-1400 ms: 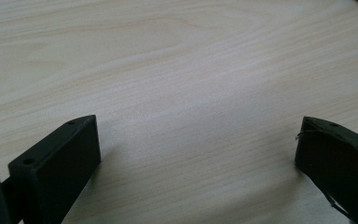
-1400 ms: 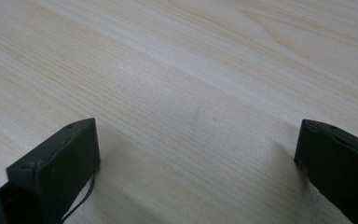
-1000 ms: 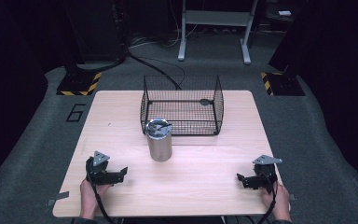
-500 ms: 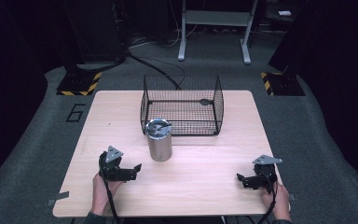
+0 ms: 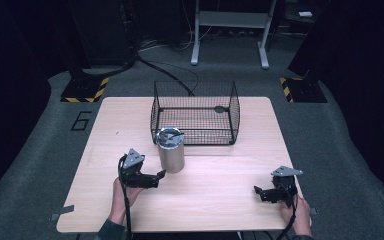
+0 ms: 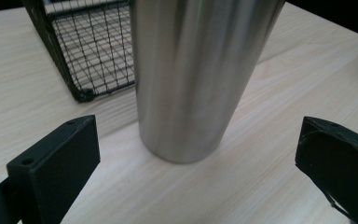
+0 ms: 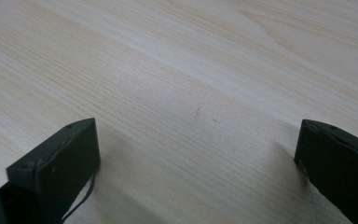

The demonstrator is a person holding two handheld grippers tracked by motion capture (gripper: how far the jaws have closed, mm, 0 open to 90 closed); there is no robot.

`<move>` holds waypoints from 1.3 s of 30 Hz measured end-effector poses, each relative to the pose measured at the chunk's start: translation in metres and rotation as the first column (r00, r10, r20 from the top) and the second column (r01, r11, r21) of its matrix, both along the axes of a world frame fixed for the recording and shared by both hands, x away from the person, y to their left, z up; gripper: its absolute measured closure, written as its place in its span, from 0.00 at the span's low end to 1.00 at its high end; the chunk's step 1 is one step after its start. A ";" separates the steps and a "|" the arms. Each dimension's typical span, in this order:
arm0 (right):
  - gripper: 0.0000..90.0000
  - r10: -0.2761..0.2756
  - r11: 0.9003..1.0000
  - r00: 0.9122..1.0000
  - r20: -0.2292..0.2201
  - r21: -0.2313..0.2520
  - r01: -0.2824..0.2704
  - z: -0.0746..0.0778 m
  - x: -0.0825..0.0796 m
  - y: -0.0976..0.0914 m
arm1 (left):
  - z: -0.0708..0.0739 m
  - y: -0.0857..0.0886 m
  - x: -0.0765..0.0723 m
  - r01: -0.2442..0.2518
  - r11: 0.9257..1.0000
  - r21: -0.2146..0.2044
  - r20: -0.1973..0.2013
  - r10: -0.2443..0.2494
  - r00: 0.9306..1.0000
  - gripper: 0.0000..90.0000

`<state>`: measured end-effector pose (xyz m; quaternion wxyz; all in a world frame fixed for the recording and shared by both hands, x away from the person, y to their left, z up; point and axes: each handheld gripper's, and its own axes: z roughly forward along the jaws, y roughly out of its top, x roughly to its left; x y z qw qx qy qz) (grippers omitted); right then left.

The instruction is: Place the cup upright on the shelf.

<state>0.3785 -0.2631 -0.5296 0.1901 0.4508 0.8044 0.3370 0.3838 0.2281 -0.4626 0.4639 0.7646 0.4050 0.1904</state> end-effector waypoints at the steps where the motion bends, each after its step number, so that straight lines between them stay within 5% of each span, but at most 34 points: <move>1: 0.00 0.001 1.000 1.000 0.000 -0.001 -0.001 0.000 0.000 0.000 | 0.001 -0.002 0.002 0.001 1.000 -0.009 0.006 -0.001 1.000 0.00; 11: 0.00 0.000 1.000 1.000 0.000 0.000 0.000 0.000 0.000 0.000 | 0.009 -0.018 0.017 -0.003 0.999 -0.036 0.051 0.005 0.999 0.00; 27: 0.00 0.000 1.000 1.000 0.001 0.000 0.000 0.000 0.000 0.000 | 0.019 -0.038 0.037 -0.018 0.999 -0.043 0.065 0.020 0.998 0.00; 39: 0.00 0.003 1.000 1.000 0.001 -0.003 -0.003 0.000 0.000 0.000 | 0.020 -0.052 0.045 -0.091 0.994 -0.057 0.115 0.097 0.989 0.00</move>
